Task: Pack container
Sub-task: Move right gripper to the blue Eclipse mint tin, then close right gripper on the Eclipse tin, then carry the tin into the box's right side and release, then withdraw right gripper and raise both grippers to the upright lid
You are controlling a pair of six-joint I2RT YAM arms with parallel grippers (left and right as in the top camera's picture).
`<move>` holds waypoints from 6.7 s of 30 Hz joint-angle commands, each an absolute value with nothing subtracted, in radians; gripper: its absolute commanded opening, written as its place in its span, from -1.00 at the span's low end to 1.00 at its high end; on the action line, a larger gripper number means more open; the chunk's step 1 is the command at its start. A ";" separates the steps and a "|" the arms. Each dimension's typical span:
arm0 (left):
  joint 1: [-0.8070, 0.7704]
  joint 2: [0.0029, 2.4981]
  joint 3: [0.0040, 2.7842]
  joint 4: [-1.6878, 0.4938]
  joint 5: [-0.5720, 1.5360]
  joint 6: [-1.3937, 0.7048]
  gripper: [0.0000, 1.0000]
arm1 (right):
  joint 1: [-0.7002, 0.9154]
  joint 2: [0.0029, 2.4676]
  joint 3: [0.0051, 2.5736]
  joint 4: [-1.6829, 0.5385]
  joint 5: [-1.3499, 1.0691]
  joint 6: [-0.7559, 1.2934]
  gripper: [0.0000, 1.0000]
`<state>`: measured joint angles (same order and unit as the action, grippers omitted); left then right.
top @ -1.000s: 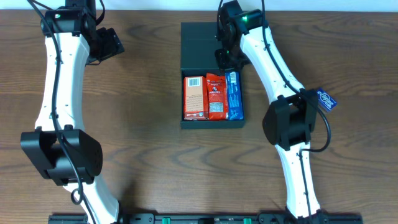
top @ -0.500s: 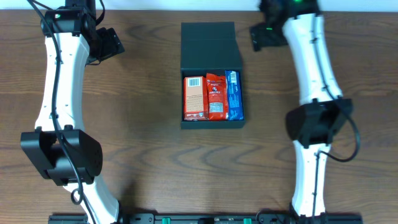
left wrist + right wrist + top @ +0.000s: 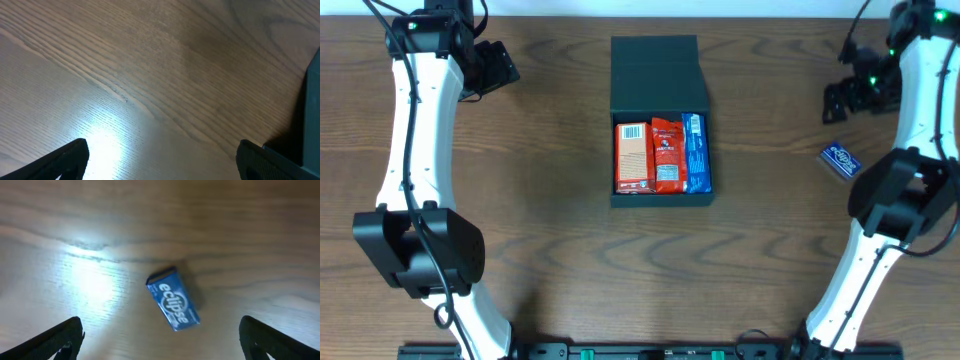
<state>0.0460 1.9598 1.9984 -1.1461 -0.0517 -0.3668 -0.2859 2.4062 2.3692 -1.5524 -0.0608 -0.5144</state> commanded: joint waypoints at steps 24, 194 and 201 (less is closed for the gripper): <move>0.052 1.957 2.016 -1.163 -0.051 -0.371 0.90 | -0.289 2.390 2.128 -1.434 0.061 0.587 0.98; 0.033 1.963 2.014 -1.097 0.057 -0.228 -0.88 | 0.298 2.159 2.210 -1.216 -0.067 -0.266 -0.96; -0.033 2.099 1.998 -0.947 0.292 -0.308 -0.89 | 0.115 2.213 2.165 -1.196 -0.331 -0.037 -0.97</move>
